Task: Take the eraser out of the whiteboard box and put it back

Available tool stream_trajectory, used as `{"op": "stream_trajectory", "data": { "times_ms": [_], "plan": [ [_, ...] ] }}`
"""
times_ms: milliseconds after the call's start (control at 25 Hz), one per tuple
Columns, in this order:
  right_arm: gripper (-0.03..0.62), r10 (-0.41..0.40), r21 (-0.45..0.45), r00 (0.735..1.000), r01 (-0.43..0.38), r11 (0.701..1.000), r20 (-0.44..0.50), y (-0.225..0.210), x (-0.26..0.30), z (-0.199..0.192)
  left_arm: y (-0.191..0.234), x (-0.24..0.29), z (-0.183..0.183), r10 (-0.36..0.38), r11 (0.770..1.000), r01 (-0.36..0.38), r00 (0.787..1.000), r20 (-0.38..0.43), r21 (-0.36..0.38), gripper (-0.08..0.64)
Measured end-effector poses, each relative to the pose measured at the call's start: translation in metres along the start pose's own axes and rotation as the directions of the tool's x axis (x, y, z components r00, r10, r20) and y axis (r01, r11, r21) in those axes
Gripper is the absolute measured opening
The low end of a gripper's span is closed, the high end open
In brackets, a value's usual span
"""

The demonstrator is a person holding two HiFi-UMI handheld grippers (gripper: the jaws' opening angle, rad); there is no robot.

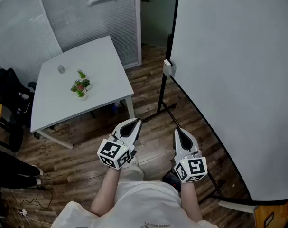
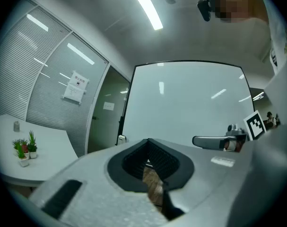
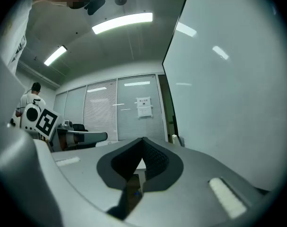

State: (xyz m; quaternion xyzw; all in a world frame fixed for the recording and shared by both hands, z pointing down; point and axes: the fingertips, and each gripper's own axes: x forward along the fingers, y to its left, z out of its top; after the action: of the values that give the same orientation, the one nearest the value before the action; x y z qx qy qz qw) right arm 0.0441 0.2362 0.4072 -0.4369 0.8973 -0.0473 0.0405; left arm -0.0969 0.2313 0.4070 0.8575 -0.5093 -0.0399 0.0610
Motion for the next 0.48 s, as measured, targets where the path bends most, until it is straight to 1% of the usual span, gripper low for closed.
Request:
{"op": "stream_trajectory", "data": {
  "times_ms": [240,480],
  "plan": [
    [0.011,-0.012,0.003,1.0,0.012,1.0,0.0,-0.0047,-0.0046,-0.0018,0.006,-0.0052,-0.0003,0.028,1.0,-0.028,1.0,-0.004,0.01,0.006],
    [0.011,-0.021,-0.015,1.0,0.021,1.0,-0.001,-0.009,-0.0114,-0.0053,-0.0009,-0.002,-0.0076,0.034,0.999,-0.033,0.999,-0.025,0.017,0.006]
  ]
}}
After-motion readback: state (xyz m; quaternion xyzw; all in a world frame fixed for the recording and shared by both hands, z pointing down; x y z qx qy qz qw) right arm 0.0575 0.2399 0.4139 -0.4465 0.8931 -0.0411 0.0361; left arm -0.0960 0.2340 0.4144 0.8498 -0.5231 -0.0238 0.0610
